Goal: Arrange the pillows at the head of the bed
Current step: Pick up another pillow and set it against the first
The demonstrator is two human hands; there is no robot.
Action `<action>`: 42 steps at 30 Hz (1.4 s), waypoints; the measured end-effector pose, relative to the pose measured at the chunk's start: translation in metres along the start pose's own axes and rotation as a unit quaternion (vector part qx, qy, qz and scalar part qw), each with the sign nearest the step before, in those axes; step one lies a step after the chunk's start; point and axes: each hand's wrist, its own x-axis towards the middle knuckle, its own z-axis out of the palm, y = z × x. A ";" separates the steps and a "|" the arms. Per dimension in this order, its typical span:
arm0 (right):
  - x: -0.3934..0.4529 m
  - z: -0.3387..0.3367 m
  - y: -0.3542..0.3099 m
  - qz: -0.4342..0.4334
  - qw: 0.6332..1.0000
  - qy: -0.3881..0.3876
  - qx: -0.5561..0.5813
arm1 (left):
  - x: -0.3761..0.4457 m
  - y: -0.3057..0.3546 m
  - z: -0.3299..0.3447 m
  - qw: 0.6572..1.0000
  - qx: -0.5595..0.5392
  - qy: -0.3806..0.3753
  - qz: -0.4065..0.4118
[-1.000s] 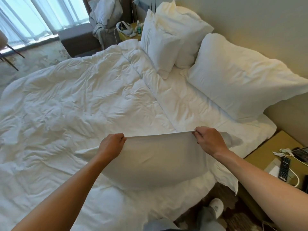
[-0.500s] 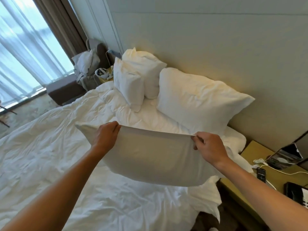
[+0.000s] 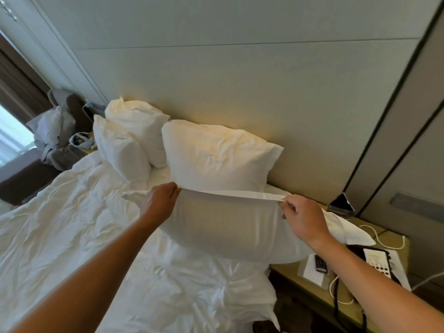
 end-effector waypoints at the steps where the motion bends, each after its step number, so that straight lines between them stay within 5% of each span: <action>1: 0.002 -0.005 0.006 0.009 1.000 0.003 0.002 | 0.008 0.009 0.005 1.000 0.000 -0.001 0.011; 14: 0.042 -0.003 0.033 0.054 0.998 0.002 -0.029 | 0.103 0.027 0.052 0.996 0.016 -0.023 0.081; 26: 0.083 0.104 0.026 0.178 0.971 -0.147 -0.063 | 0.157 -0.065 0.135 0.989 0.014 -0.136 0.050; 42: 0.159 0.195 -0.037 0.190 0.955 -0.222 -0.051 | 0.229 -0.164 0.119 0.992 0.005 -0.123 -0.006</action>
